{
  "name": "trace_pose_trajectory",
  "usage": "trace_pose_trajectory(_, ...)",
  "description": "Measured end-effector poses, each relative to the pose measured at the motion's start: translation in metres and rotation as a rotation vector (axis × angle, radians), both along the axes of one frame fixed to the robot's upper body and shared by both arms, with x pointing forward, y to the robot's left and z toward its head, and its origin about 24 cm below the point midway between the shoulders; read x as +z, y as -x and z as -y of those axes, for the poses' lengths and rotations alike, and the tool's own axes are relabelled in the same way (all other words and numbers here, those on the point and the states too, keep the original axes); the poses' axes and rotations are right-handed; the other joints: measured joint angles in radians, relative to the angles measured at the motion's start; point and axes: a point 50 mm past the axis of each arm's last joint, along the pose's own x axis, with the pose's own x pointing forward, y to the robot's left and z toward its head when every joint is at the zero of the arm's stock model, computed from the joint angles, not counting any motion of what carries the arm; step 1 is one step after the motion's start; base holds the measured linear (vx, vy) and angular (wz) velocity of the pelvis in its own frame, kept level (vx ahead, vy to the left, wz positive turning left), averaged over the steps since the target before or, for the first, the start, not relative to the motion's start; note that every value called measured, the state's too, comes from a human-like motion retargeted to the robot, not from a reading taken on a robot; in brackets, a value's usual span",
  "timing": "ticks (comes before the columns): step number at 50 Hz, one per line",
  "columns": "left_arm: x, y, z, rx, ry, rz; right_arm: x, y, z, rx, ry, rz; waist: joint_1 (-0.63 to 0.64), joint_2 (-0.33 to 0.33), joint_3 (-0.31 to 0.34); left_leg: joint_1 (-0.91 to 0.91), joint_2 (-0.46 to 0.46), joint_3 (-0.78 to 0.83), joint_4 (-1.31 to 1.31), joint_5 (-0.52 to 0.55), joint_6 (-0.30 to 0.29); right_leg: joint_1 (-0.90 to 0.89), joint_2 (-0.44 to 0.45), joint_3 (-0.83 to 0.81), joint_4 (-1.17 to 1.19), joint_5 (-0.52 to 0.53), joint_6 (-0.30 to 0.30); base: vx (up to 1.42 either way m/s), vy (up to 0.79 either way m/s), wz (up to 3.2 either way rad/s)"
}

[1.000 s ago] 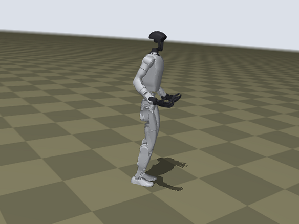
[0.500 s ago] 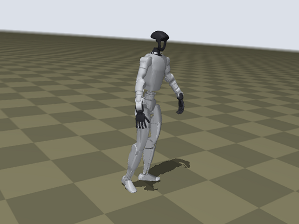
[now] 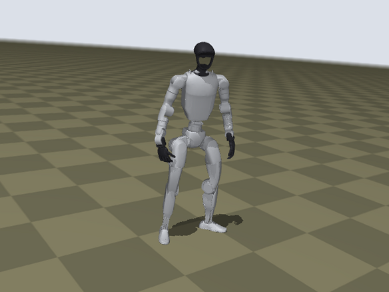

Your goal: Kungfu

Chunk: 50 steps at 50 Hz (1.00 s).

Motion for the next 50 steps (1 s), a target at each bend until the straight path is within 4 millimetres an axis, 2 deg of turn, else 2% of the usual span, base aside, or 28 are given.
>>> trace_pose_trajectory(2, 0.002, 0.003, -0.005, 0.079, -0.026, 0.031, 0.003, -0.008, 0.008, -0.014, 0.058, 0.061, -0.047, -0.008, 0.015, -0.037, 0.026, -0.066, 0.074, 0.053, 0.069, 0.012, 0.031, -0.032, -0.009, -0.021, -0.032, -0.15, -0.56, -0.47)
trace_pose_trajectory(3, 0.003, 0.005, -0.008, 0.124, -0.030, 0.052, 0.004, -0.012, 0.010, -0.025, 0.093, 0.090, -0.089, -0.017, 0.019, -0.079, 0.028, -0.120, 0.138, 0.055, 0.136, 0.010, 0.030, -0.028, -0.007, -0.027, -0.038, -0.08, -0.54, -0.10)
trace_pose_trajectory(5, 0.005, 0.011, -0.013, 0.184, -0.035, 0.074, 0.004, -0.016, 0.013, -0.055, 0.145, 0.127, -0.122, -0.032, 0.020, -0.152, 0.022, -0.222, 0.262, 0.020, 0.175, -0.001, 0.041, 0.018, 0.006, -0.041, -0.054, -0.05, -0.55, -0.69)
trace_pose_trajectory(9, 0.002, 0.030, -0.008, 0.182, -0.079, 0.018, 0.008, -0.018, 0.026, -0.174, 0.160, 0.130, -0.032, -0.053, 0.035, -0.224, -0.112, -0.471, 0.417, -0.024, 0.059, -0.007, 0.082, 0.119, 0.030, -0.059, -0.087, -0.01, -0.47, -1.64)
trace_pose_trajectory(12, -0.002, 0.049, 0.006, 0.178, -0.067, -0.047, 0.010, -0.017, 0.034, -0.250, 0.178, 0.113, 0.020, -0.057, 0.037, -0.258, -0.187, -0.489, 0.435, -0.012, 0.018, -0.001, 0.102, 0.161, 0.041, -0.071, -0.100, 0.19, -0.35, -1.52)
trace_pose_trajectory(16, -0.005, 0.083, 0.030, 0.142, -0.009, -0.161, 0.009, -0.012, 0.042, -0.359, 0.218, 0.128, 0.068, -0.047, 0.026, -0.326, -0.223, -0.404, 0.360, -0.003, 0.029, 0.008, 0.137, 0.214, 0.046, -0.084, -0.116, 0.30, -0.22, -1.33)
trace_pose_trajectory(19, -0.003, 0.105, 0.038, 0.066, 0.040, -0.257, 0.003, -0.002, 0.039, -0.485, 0.250, 0.151, 0.128, -0.049, 0.026, -0.369, -0.250, -0.340, 0.263, 0.031, 0.035, 0.030, 0.169, 0.279, 0.039, -0.091, -0.132, 0.37, -0.25, -1.41)
trace_pose_trajectory(23, 0.003, 0.132, 0.035, -0.037, 0.067, -0.380, -0.009, 0.021, 0.027, -0.694, 0.258, 0.138, 0.211, -0.058, 0.033, -0.419, -0.323, -0.353, 0.150, 0.066, 0.014, 0.074, 0.215, 0.369, 0.032, -0.107, -0.149, 0.46, -0.27, -1.18)
trace_pose_trajectory(27, 0.011, 0.152, 0.024, -0.026, 0.074, -0.466, -0.022, 0.053, 0.006, -0.854, 0.203, 0.037, 0.229, -0.067, 0.034, -0.414, -0.351, -0.323, 0.095, 0.028, 0.034, 0.124, 0.260, 0.389, 0.042, -0.129, -0.145, 0.55, -0.25, -0.44)
trace_pose_trajectory(30, 0.017, 0.163, 0.016, 0.065, 0.080, -0.512, -0.030, 0.085, -0.014, -0.896, 0.154, -0.103, 0.236, -0.082, 0.024, -0.346, -0.362, -0.300, 0.069, 0.025, 0.050, 0.162, 0.292, 0.396, 0.061, -0.120, -0.096, 0.65, -0.28, -0.32)
trace_pose_trajectory(31, 0.019, 0.167, 0.013, 0.102, 0.073, -0.525, -0.032, 0.099, -0.021, -0.894, 0.147, -0.156, 0.234, -0.110, 0.008, -0.325, -0.389, -0.304, 0.069, 0.020, 0.163, 0.170, 0.278, 0.398, 0.067, -0.104, -0.056, 0.81, -0.31, -0.19)
trace_pose_trajectory(32, 0.021, 0.171, 0.011, 0.140, 0.065, -0.540, -0.033, 0.115, -0.027, -0.887, 0.141, -0.210, 0.229, -0.134, -0.012, -0.302, -0.412, -0.307, 0.063, 0.005, 0.244, 0.176, 0.269, 0.400, 0.075, -0.082, -0.009, 1.04, -0.33, 0.03)
trace_pose_trajectory(33, 0.024, 0.176, 0.007, 0.179, 0.052, -0.558, -0.034, 0.132, -0.034, -0.872, 0.139, -0.268, 0.217, -0.153, -0.040, -0.278, -0.424, -0.308, 0.044, -0.026, 0.263, 0.179, 0.269, 0.401, 0.088, -0.049, 0.052, 1.09, -0.33, 0.19)
trace_pose_trajectory(35, 0.029, 0.179, 0.000, 0.266, 0.038, -0.597, -0.033, 0.168, -0.051, -0.814, 0.151, -0.395, 0.173, -0.177, -0.096, -0.286, -0.468, -0.445, 0.060, -0.053, 0.243, 0.167, 0.272, 0.378, 0.141, 0.061, 0.227, 0.88, -0.48, -0.04)
trace_pose_trajectory(37, 0.021, 0.151, -0.006, 0.341, 0.048, -0.558, -0.033, 0.179, -0.067, -0.768, 0.170, -0.452, 0.189, -0.175, -0.095, -0.368, -0.347, -0.465, 0.163, -0.086, 0.148, 0.080, 0.336, 0.294, 0.255, 0.211, 0.292, 0.23, -1.15, -0.80)
trace_pose_trajectory(38, 0.017, 0.133, -0.007, 0.352, 0.050, -0.512, -0.033, 0.183, -0.070, -0.774, 0.178, -0.460, 0.177, -0.151, -0.087, -0.356, -0.290, -0.485, 0.185, -0.113, 0.105, 0.032, 0.373, 0.186, 0.323, 0.251, 0.292, -0.05, -1.22, -0.35)
trace_pose_trajectory(40, 0.008, 0.096, -0.007, 0.362, 0.057, -0.383, -0.031, 0.191, -0.070, -0.765, 0.168, -0.464, 0.216, -0.105, -0.090, -0.309, -0.185, -0.399, 0.176, -0.128, 0.085, -0.043, 0.402, 0.042, 0.462, 0.317, 0.292, 0.08, -0.76, -0.54)
trace_pose_trajectory(42, 0.002, 0.058, -0.007, 0.352, 0.074, -0.252, -0.028, 0.203, -0.073, -0.721, 0.143, -0.498, 0.211, -0.077, -0.101, -0.260, -0.167, -0.390, 0.159, -0.148, 0.085, -0.089, 0.384, -0.006, 0.548, 0.344, 0.292, 0.67, 0.01, -0.01)
trace_pose_trajectory(43, 0.000, 0.039, -0.005, 0.342, 0.091, -0.195, -0.026, 0.211, -0.075, -0.690, 0.142, -0.540, 0.198, -0.075, -0.105, -0.235, -0.179, -0.417, 0.152, -0.162, 0.083, -0.110, 0.371, 0.015, 0.585, 0.298, 0.292, 1.02, 0.29, 0.47)
trace_pose_trajectory(45, -0.001, 0.003, 0.001, 0.293, 0.141, -0.088, -0.021, 0.229, -0.080, -0.633, 0.166, -0.645, 0.179, -0.064, -0.128, -0.182, -0.185, -0.433, 0.112, -0.177, 0.092, -0.143, 0.294, 0.005, 0.612, 0.233, 0.292, 1.01, 0.49, 0.56)
trace_pose_trajectory(47, 0.001, -0.037, 0.008, 0.191, 0.196, 0.031, -0.019, 0.238, -0.083, -0.636, 0.179, -0.668, 0.153, -0.034, -0.146, -0.106, -0.216, -0.451, 0.053, -0.196, 0.124, -0.141, 0.202, -0.021, 0.546, 0.202, 0.292, 0.87, 0.62, 1.25)
trace_pose_trajectory(50, 0.015, -0.099, 0.021, 0.019, 0.234, 0.230, -0.020, 0.235, -0.080, -0.667, 0.191, -0.611, 0.079, -0.043, -0.122, 0.011, -0.312, -0.537, 0.003, -0.211, 0.153, -0.105, 0.024, -0.042, 0.444, 0.140, 0.273, 0.68, 0.29, 1.87)
